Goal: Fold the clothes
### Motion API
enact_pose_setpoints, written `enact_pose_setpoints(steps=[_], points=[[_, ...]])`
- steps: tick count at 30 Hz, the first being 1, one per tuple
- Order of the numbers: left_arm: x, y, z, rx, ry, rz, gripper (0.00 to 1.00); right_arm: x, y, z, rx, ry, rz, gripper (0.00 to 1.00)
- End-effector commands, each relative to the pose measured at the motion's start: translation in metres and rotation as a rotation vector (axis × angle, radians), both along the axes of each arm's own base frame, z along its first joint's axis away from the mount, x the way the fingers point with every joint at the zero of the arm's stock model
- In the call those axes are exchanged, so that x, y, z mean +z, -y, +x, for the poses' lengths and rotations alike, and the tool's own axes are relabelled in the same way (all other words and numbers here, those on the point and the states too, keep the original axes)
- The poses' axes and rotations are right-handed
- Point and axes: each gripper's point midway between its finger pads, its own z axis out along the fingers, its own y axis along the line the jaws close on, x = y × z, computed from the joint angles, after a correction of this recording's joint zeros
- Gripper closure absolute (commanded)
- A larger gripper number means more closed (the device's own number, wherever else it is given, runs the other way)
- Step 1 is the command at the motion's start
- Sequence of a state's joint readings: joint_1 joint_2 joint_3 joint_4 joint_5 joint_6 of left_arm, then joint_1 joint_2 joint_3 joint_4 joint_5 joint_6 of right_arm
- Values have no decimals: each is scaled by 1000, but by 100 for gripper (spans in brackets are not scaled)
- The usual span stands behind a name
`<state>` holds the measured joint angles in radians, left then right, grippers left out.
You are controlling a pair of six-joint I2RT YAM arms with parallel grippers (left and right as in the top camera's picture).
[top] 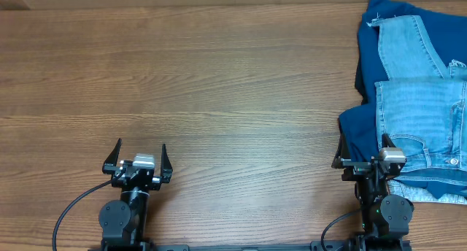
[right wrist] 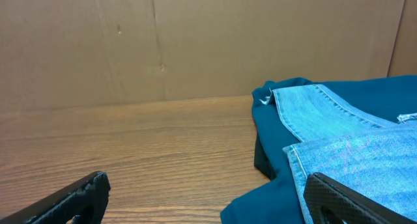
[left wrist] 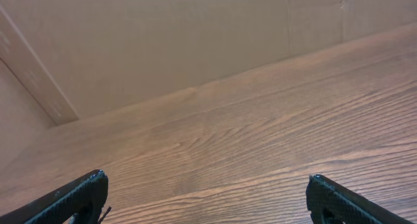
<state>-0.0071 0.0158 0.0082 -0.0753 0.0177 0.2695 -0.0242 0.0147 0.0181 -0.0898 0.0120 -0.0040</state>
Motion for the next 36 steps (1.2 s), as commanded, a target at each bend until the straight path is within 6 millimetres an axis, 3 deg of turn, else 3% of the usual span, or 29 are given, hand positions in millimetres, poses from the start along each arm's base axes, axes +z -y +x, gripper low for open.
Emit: enact_pose_setpoints(steps=[1, 12, 16, 18, 24, 30, 36], points=[[1, 0, 0, -3, 8, 19, 0, -1, 1, 0, -5, 5, 0, 0], [1, 0, 0, -1, 7, 8, 0, 2, 2, -2, -16, -8, 31, 0], [1, -6, 0, 58, 6, -309, 0, 16, 11, -10, -73, -44, 63, 0], [4, -6, -1, 63, 10, -388, 0, 27, 13, -13, -85, -59, 74, 0], [40, -9, -8, 79, 35, -449, 0, 57, 18, -10, -126, -172, 155, 0], [85, -10, -9, 106, -50, -443, 0, 67, 18, 10, -146, -442, 143, 0], [96, -3, 8, 119, -277, -442, 0, 65, 20, 17, -167, -734, 143, 0]])
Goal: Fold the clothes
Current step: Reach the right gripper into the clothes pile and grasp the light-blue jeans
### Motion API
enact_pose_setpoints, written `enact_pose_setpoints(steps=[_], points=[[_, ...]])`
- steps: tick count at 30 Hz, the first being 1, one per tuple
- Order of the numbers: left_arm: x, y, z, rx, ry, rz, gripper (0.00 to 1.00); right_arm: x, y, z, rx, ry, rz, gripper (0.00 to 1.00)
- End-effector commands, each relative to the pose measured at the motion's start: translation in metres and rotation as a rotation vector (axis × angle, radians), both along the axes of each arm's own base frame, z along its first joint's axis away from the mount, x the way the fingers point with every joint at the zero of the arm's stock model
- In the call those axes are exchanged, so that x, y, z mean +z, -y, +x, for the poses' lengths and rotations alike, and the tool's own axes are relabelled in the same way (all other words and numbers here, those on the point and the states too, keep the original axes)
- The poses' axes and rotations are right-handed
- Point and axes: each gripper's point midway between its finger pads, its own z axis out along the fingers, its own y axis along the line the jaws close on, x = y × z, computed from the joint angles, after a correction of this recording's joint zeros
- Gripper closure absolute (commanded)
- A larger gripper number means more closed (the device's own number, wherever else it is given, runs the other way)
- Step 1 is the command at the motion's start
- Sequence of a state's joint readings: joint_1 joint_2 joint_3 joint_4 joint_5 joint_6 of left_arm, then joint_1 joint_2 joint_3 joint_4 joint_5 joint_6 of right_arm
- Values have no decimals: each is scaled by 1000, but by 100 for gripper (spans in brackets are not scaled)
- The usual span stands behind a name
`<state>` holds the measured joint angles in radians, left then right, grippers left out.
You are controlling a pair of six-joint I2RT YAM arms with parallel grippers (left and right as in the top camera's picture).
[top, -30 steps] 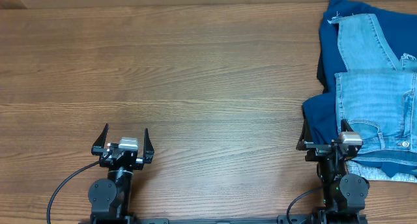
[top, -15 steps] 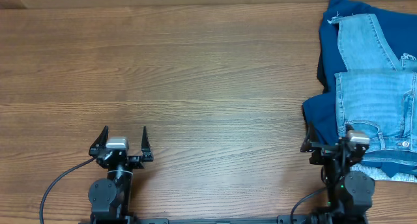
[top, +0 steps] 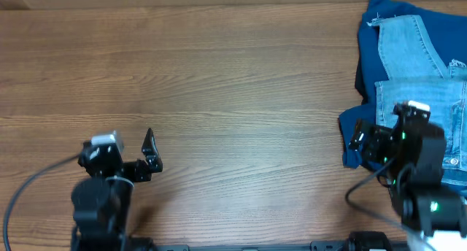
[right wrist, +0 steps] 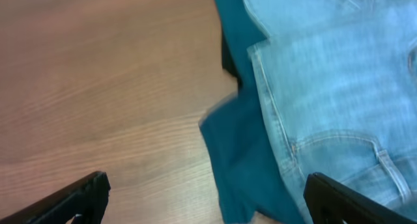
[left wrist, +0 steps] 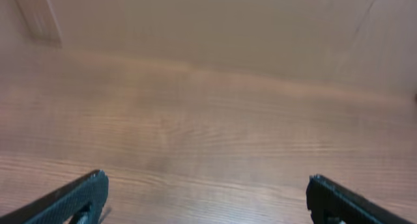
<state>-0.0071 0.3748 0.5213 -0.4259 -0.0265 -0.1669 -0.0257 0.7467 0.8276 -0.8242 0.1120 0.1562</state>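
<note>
A pile of clothes lies at the table's far right: a dark blue garment point(top: 371, 32) with light blue jeans point(top: 408, 54) on top. My right gripper point(top: 376, 128) hangs open above the pile's left edge. In the right wrist view the dark blue garment point(right wrist: 241, 152) and the jeans point(right wrist: 326, 87) lie below the open right gripper point(right wrist: 207, 199), with nothing between its fingers. My left gripper point(top: 124, 150) is open over bare wood at the near left. The left wrist view shows only tabletop under the open left gripper point(left wrist: 207, 199).
The wooden table point(top: 233, 83) runs from the left edge to the clothes. A cardboard wall point(left wrist: 208, 22) stands behind it. The pile reaches past the right edge of the overhead view.
Both arms have left their low rest pose. The right gripper has moved forward over the pile's left edge and now looks down on it. The left gripper has shifted left and forward. Both stay open.
</note>
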Motion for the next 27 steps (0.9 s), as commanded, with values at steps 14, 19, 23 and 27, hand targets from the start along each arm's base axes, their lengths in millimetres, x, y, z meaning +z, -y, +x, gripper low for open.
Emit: enact_pose_setpoints(steps=[14, 19, 23, 27], points=[[-13, 11, 34, -45, -370, -43, 0, -85, 108, 4, -397, -611, 98, 0], [-13, 11, 34, -45, -370, -43, 0, -134, 109, 7, -371, -783, 119, 0], [-13, 11, 34, -45, -370, -43, 0, -153, 109, 6, -359, -845, 121, 1], [-13, 11, 34, -45, -370, -44, 0, -155, 109, 6, -355, -847, 120, 2]])
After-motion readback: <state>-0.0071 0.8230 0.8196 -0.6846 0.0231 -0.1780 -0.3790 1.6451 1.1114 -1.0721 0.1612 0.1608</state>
